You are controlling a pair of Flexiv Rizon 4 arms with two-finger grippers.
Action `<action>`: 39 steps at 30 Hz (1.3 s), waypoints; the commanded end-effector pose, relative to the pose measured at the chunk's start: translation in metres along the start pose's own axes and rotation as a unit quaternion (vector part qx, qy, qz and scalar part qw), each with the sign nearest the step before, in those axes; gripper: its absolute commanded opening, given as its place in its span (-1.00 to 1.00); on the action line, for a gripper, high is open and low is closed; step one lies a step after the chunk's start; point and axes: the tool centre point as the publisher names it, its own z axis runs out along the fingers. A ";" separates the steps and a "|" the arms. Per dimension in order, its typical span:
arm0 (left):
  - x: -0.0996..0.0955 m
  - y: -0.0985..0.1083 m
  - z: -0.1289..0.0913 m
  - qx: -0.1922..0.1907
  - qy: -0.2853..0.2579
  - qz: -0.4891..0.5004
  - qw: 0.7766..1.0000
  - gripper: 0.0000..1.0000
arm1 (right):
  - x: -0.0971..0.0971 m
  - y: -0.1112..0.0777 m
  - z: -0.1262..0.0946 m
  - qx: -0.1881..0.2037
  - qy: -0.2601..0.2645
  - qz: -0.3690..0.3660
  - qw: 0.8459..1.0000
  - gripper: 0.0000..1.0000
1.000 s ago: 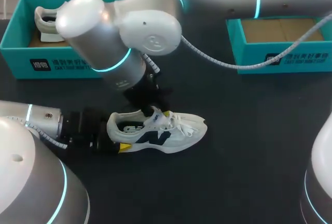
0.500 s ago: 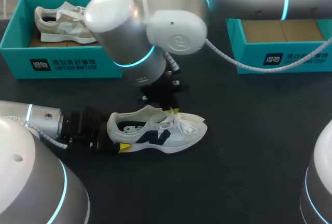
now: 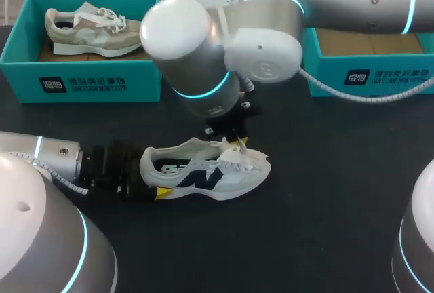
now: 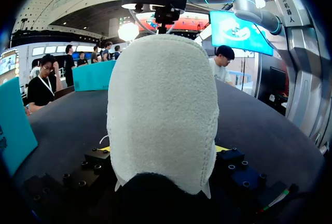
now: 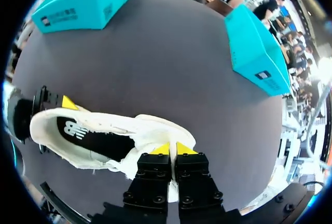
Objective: Take the shoe out of the shoebox, open the shoe tongue, remove and reinsert the insole, then place the shoe into the shoebox
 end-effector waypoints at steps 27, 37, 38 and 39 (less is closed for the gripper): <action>0.000 0.003 0.003 0.000 0.000 0.000 1.000 -1.00 | -0.023 0.004 0.000 -0.036 -0.054 0.052 0.997 1.00; 0.000 0.003 0.003 0.000 0.000 0.000 1.000 -1.00 | -0.007 0.038 -0.075 -0.152 0.042 -0.012 0.987 1.00; 0.000 0.003 0.003 0.000 0.000 0.000 1.000 -1.00 | -0.002 0.043 -0.082 -0.160 0.053 -0.034 0.985 1.00; 0.000 0.003 0.003 0.000 0.000 0.000 1.000 -1.00 | 0.004 0.047 -0.089 -0.167 0.068 -0.061 0.982 1.00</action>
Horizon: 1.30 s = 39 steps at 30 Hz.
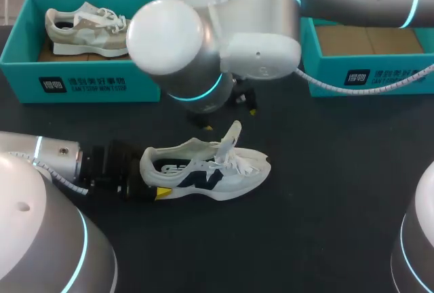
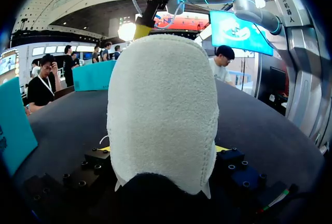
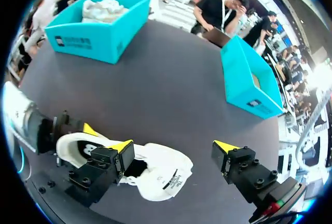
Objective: Take the shoe out of the shoebox, open the shoe tongue, remove and reinsert the insole, then place the shoe into the shoebox
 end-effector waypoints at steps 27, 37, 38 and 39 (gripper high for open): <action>0.000 0.003 0.003 0.001 0.000 0.000 1.000 -1.00 | 0.104 0.028 -0.091 -0.001 0.207 -0.441 0.873 -1.00; 0.000 0.003 0.003 0.001 0.000 0.000 1.000 -1.00 | 0.104 0.028 -0.091 -0.001 0.207 -0.441 0.873 -1.00; 0.000 0.003 0.003 0.001 0.000 0.000 1.000 -1.00 | 0.104 0.028 -0.091 -0.001 0.207 -0.441 0.873 -0.98; 0.000 0.003 0.003 0.001 0.000 0.000 1.000 -1.00 | 0.104 0.028 -0.091 -0.001 0.207 -0.441 0.873 -1.00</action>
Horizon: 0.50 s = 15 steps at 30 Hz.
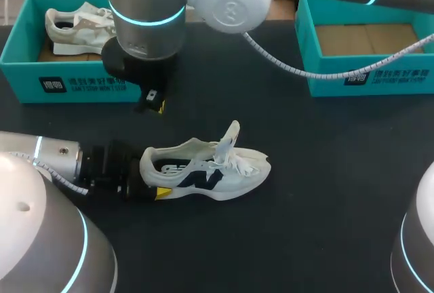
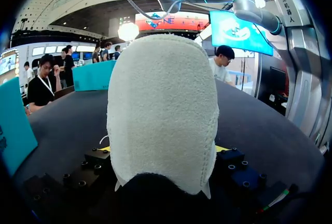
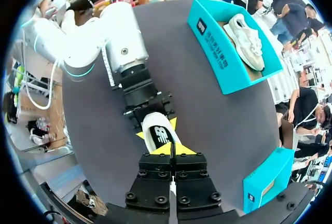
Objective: Take the shoe out of the shoebox, open the shoe tongue, remove and reinsert the insole, then place the shoe into the shoebox
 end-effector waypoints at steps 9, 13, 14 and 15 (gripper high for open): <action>0.000 0.003 0.003 0.001 0.000 0.000 1.000 -1.00 | 0.012 -0.013 0.042 0.039 0.025 -0.025 0.999 -1.00; 0.000 0.003 0.003 0.001 0.000 0.000 1.000 -1.00 | 0.017 -0.024 0.063 0.055 0.036 -0.023 0.998 -1.00; 0.000 0.003 0.003 0.001 0.000 0.000 1.000 -1.00 | 0.017 -0.027 0.068 0.059 0.045 -0.024 0.997 -1.00; 0.000 0.003 0.003 0.001 0.000 0.000 1.000 -1.00 | 0.018 -0.030 0.073 0.072 0.046 -0.028 0.996 -1.00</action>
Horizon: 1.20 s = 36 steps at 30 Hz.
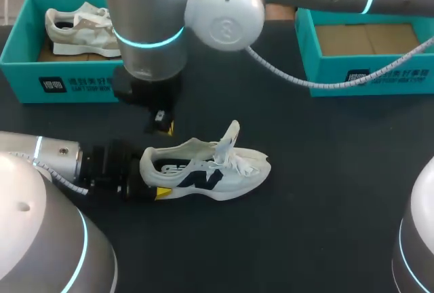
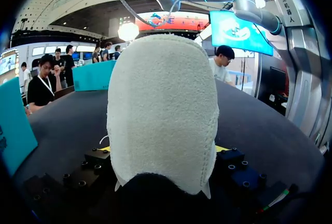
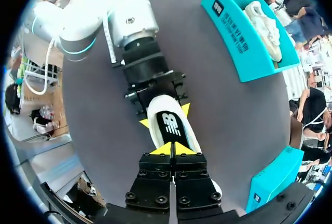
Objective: Take the shoe out of the shoebox, open the shoe tongue, remove and reinsert the insole, then place the shoe into the shoebox
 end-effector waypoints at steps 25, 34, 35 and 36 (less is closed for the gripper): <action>0.000 0.003 0.003 0.001 0.000 0.000 1.000 -1.00 | -0.007 -0.018 0.107 0.053 -0.043 -0.064 0.996 -1.00; 0.000 0.003 0.003 0.001 0.000 0.000 1.000 -1.00 | -0.016 -0.023 0.116 0.048 -0.056 -0.048 0.996 -0.04; 0.000 0.003 0.003 0.001 0.000 0.000 1.000 -1.00 | -0.018 -0.023 0.116 0.047 -0.057 -0.047 0.996 -0.04; 0.000 0.003 0.003 0.001 0.000 0.000 1.000 -1.00 | -0.020 -0.023 0.117 0.046 -0.058 -0.046 0.996 -0.03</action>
